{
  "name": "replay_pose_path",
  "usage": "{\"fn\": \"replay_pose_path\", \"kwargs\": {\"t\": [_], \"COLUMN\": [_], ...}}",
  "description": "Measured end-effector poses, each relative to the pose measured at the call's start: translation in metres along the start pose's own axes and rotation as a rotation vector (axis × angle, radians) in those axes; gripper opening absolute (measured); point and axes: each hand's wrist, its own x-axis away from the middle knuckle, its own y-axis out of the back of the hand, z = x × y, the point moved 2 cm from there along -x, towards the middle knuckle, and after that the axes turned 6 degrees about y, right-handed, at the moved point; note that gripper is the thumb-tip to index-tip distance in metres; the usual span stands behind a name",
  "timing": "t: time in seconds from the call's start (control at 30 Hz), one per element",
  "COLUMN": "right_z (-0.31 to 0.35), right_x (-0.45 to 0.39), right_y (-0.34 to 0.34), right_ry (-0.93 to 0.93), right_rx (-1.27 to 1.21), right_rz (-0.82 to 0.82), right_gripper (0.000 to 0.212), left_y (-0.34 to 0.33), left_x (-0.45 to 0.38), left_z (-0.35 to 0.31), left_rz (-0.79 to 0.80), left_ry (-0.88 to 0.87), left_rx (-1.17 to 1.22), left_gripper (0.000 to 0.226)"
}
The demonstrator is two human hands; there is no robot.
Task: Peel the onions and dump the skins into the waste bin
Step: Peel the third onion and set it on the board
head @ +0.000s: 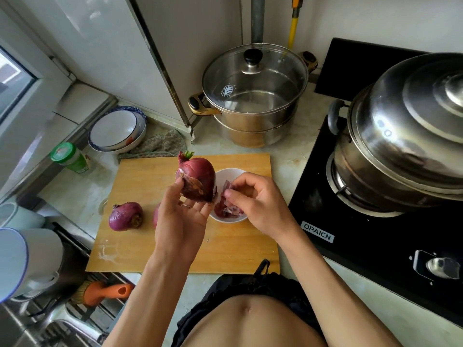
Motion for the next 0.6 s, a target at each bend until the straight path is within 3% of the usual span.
{"fn": "replay_pose_path", "kwargs": {"t": [0.17,0.4,0.6], "right_z": [-0.011,-0.017,-0.018], "right_x": [-0.004,-0.003,-0.003], "right_y": [0.01,0.006,0.005], "right_ry": [-0.051,-0.08,-0.083], "right_rx": [0.273,0.523,0.479], "right_rz": [-0.131,-0.109,-0.04], "right_gripper": [0.01,0.022,0.015], "left_y": [0.005,0.004,0.007], "left_x": [-0.002,0.004,0.002], "left_z": [-0.005,-0.001,0.003], "left_rz": [-0.023,-0.041,-0.026], "left_ry": [-0.007,0.081,0.149], "left_rx": [0.001,-0.034,-0.063], "left_gripper": [0.054,0.065,0.061]}}
